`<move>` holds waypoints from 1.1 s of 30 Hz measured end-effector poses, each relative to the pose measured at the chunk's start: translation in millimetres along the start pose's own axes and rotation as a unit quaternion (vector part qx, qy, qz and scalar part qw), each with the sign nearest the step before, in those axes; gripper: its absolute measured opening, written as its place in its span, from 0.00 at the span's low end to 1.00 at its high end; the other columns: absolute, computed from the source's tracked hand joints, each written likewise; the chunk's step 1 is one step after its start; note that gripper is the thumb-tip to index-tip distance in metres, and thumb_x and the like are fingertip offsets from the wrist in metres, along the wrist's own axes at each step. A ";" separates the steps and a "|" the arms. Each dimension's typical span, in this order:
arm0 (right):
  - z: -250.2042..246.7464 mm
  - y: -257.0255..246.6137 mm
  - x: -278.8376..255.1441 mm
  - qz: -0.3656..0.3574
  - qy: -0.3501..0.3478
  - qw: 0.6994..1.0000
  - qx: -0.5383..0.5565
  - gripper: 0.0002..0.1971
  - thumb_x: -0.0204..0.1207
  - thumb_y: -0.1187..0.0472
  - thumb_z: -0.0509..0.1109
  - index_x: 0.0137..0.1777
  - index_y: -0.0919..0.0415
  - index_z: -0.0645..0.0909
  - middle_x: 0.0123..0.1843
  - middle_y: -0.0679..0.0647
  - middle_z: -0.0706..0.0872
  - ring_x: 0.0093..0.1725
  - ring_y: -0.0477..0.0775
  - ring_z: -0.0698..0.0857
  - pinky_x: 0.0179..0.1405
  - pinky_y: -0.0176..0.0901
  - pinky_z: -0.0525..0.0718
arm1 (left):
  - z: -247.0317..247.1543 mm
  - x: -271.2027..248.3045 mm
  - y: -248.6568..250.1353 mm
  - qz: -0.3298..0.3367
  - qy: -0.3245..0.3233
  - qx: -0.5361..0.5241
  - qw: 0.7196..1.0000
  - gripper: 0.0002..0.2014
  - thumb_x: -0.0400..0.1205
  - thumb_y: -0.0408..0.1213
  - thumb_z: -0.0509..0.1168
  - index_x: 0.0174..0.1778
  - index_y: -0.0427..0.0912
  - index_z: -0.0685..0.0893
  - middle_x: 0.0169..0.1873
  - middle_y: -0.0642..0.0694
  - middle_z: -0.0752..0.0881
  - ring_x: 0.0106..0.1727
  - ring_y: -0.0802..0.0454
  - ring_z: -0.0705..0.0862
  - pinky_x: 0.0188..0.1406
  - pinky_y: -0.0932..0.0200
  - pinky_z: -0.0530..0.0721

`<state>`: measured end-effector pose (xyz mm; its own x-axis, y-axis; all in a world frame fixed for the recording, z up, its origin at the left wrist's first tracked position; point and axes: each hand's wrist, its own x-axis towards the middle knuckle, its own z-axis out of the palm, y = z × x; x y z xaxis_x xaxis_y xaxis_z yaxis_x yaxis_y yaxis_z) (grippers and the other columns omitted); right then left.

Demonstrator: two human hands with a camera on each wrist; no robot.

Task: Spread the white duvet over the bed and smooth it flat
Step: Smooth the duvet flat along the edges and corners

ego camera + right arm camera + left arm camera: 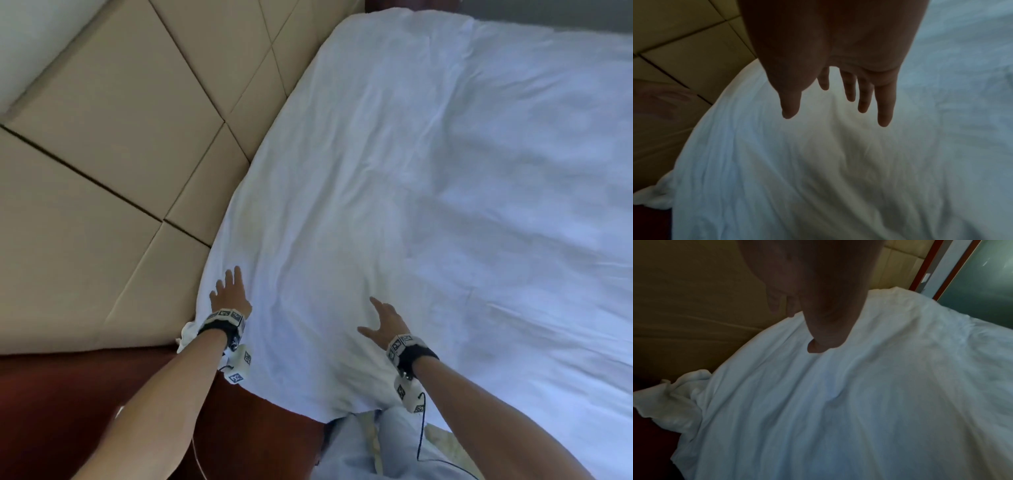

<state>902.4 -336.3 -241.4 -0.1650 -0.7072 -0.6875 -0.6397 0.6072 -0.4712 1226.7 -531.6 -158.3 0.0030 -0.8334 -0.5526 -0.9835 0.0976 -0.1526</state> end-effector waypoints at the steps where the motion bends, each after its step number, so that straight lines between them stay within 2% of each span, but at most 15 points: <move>1: 10.1 -4.6 6.5 -0.002 0.006 1.000 0.003 0.49 0.71 0.35 0.75 0.87 0.40 0.51 0.86 0.57 0.61 0.80 0.64 0.70 0.74 0.60 0.77 | 9.3 11.5 -6.6 -0.009 0.006 -0.006 1.000 0.48 0.83 0.35 0.63 0.87 0.50 0.33 0.88 0.45 0.41 0.87 0.37 0.50 0.82 0.37 0.60; 6: 63.2 -40.4 30.3 -0.013 0.029 0.999 0.029 0.58 0.63 0.31 0.79 0.85 0.31 0.42 0.89 0.55 0.49 0.85 0.64 0.60 0.78 0.63 0.71 | 57.5 57.8 -35.2 -0.011 0.037 -0.056 0.998 0.57 0.80 0.34 0.69 0.80 0.70 0.24 0.86 0.42 0.32 0.87 0.32 0.40 0.80 0.25 0.52; 9: 92.0 -66.0 40.7 -0.006 0.046 0.998 0.042 0.67 0.52 0.24 0.79 0.80 0.23 0.32 0.89 0.50 0.38 0.87 0.66 0.53 0.74 0.70 0.73 | 78.4 81.2 -41.4 0.047 0.055 -0.129 0.989 0.57 0.80 0.32 0.70 0.80 0.75 0.31 0.87 0.41 0.37 0.86 0.31 0.48 0.76 0.29 0.67; 11: 109.6 -79.4 55.0 0.028 0.065 0.997 0.019 0.68 0.51 0.24 0.78 0.79 0.23 0.29 0.89 0.51 0.38 0.86 0.67 0.53 0.69 0.69 0.78 | 90.2 96.6 -44.9 0.100 0.084 -0.146 0.981 0.54 0.80 0.27 0.68 0.83 0.74 0.37 0.86 0.36 0.52 0.81 0.31 0.63 0.68 0.39 0.79; 13: 118.6 -89.5 76.6 0.050 0.092 0.994 -0.033 0.61 0.59 0.28 0.78 0.83 0.28 0.36 0.87 0.59 0.49 0.79 0.70 0.64 0.63 0.65 0.81 | 100.9 111.6 -49.3 0.138 0.123 -0.126 0.975 0.52 0.78 0.22 0.64 0.86 0.69 0.45 0.73 0.37 0.69 0.65 0.35 0.76 0.54 0.46 0.84; 15: 115.9 -93.3 94.6 0.025 0.119 0.989 -0.087 0.43 0.74 0.38 0.74 0.84 0.38 0.54 0.76 0.64 0.67 0.67 0.70 0.77 0.58 0.60 0.83 | 108.5 120.0 -52.7 0.160 0.141 -0.128 0.968 0.48 0.75 0.17 0.59 0.87 0.60 0.57 0.58 0.40 0.75 0.56 0.37 0.75 0.46 0.45 0.81; 17: 106.9 -99.2 99.1 -0.040 0.107 0.979 -0.168 0.21 0.85 0.49 0.63 0.76 0.47 0.69 0.65 0.62 0.78 0.59 0.69 0.84 0.54 0.57 0.83 | 105.8 117.6 -61.3 0.178 0.154 -0.093 0.968 0.44 0.71 0.14 0.59 0.84 0.51 0.70 0.53 0.39 0.78 0.53 0.35 0.74 0.42 0.42 0.80; 18: 102.0 -104.6 96.5 -0.066 0.097 0.971 -0.207 0.16 0.87 0.54 0.59 0.73 0.49 0.73 0.62 0.61 0.80 0.57 0.68 0.85 0.51 0.55 0.81 | 100.2 113.0 -70.0 0.183 0.168 -0.071 0.966 0.42 0.70 0.13 0.60 0.80 0.48 0.75 0.52 0.39 0.79 0.51 0.35 0.74 0.41 0.42 0.81; 20: 96.7 -118.4 84.0 -0.093 0.103 0.962 -0.234 0.15 0.87 0.62 0.56 0.67 0.51 0.78 0.58 0.59 0.83 0.53 0.67 0.86 0.43 0.51 0.76 | 84.3 98.6 -95.0 0.188 0.198 -0.043 0.961 0.39 0.69 0.12 0.62 0.75 0.45 0.81 0.49 0.42 0.80 0.49 0.37 0.74 0.42 0.42 0.82; 23: 97.4 -130.9 62.6 -0.093 0.122 0.962 -0.227 0.13 0.85 0.64 0.55 0.62 0.54 0.79 0.53 0.59 0.84 0.48 0.67 0.87 0.38 0.48 0.73 | 68.3 78.0 -117.0 0.170 0.200 0.002 0.965 0.39 0.68 0.13 0.64 0.75 0.47 0.81 0.49 0.45 0.79 0.49 0.40 0.74 0.41 0.43 0.82; 25: 100.6 -129.5 59.3 -0.068 0.098 0.971 -0.208 0.12 0.86 0.62 0.57 0.60 0.53 0.81 0.52 0.59 0.86 0.50 0.67 0.87 0.40 0.50 0.78 | 67.3 72.1 -109.0 0.135 0.150 0.035 0.979 0.38 0.72 0.18 0.66 0.78 0.51 0.76 0.54 0.45 0.80 0.52 0.40 0.75 0.45 0.46 0.82; 27: 99.3 -122.5 67.9 -0.030 0.049 0.986 -0.157 0.12 0.85 0.57 0.63 0.65 0.50 0.82 0.60 0.60 0.87 0.58 0.67 0.87 0.53 0.52 0.84 | 74.6 83.1 -96.0 0.105 0.094 0.049 0.989 0.40 0.78 0.25 0.64 0.85 0.57 0.63 0.66 0.43 0.76 0.63 0.39 0.75 0.60 0.44 0.79; 30: 89.3 -106.9 64.7 -0.015 -0.039 0.998 -0.050 0.29 0.80 0.45 0.70 0.80 0.50 0.72 0.77 0.57 0.78 0.75 0.62 0.77 0.74 0.52 0.75 | 74.8 101.1 -72.0 0.043 -0.103 0.006 0.994 0.45 0.84 0.34 0.63 0.87 0.59 0.39 0.83 0.38 0.61 0.78 0.34 0.69 0.76 0.40 0.71; 32: 71.8 -97.0 44.3 -0.021 -0.048 0.999 -0.015 0.34 0.80 0.41 0.69 0.84 0.50 0.66 0.82 0.55 0.72 0.80 0.58 0.71 0.79 0.51 0.69 | 57.7 93.2 -50.7 0.025 -0.182 0.029 0.983 0.49 0.83 0.39 0.66 0.87 0.55 0.34 0.86 0.36 0.55 0.82 0.33 0.64 0.79 0.39 0.68; 33: 59.7 -90.4 35.4 -0.023 -0.035 0.999 -0.013 0.35 0.81 0.41 0.68 0.85 0.50 0.64 0.83 0.54 0.70 0.82 0.58 0.70 0.80 0.52 0.68 | 44.7 86.0 -37.3 0.019 -0.187 0.038 0.981 0.48 0.84 0.40 0.65 0.87 0.55 0.33 0.87 0.38 0.50 0.84 0.33 0.59 0.81 0.37 0.64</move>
<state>999.3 -394.6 -256.2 -0.0814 -0.7066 -0.7029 -0.6653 0.5637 -0.4896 1271.8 -582.6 -236.8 0.0468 -0.5714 -0.8193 -0.9677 0.1775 -0.1790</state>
